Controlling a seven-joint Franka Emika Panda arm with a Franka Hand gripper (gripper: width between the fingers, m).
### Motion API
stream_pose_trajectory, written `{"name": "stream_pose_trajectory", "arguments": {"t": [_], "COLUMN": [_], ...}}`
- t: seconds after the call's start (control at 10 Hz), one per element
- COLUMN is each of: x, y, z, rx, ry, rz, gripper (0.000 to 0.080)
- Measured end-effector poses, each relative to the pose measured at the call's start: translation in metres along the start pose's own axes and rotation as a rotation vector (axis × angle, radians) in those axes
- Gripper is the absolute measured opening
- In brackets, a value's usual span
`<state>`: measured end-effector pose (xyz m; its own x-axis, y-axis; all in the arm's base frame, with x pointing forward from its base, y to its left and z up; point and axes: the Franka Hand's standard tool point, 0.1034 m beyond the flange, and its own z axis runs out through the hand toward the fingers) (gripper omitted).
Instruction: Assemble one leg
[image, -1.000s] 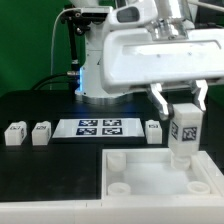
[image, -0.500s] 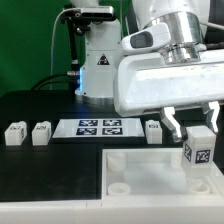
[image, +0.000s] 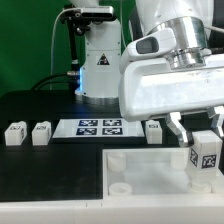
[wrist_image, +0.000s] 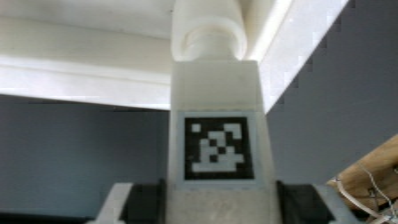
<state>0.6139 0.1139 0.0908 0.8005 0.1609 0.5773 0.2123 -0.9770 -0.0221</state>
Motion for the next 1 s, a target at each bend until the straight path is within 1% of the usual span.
{"name": "stream_pose_trajectory", "arguments": {"t": [0.1, 0.3, 0.4, 0.5, 0.6, 0.7, 0.8, 1.0], "x": [-0.0043, -0.0043, -0.0057, -0.0062, -0.0064, -0.0065, -0.0065, -0.0067], "y": [0.0001, 0.0002, 0.0001, 0.0002, 0.0002, 0.0002, 0.0002, 0.0002], "z": [0.0017, 0.0019, 0.0029, 0.0032, 0.0033, 0.0033, 0.0033, 0.0034], "rx": [0.0, -0.002, 0.001, 0.001, 0.001, 0.001, 0.001, 0.001], "ry": [-0.007, 0.001, -0.01, -0.012, -0.013, -0.013, -0.013, -0.013], "rz": [0.0, 0.0, 0.0, 0.0, 0.0, 0.0, 0.0, 0.001], "gripper": [0.0294, 0.0294, 0.0347, 0.0483, 0.0483, 0.0614, 0.0639, 0.0648]}}
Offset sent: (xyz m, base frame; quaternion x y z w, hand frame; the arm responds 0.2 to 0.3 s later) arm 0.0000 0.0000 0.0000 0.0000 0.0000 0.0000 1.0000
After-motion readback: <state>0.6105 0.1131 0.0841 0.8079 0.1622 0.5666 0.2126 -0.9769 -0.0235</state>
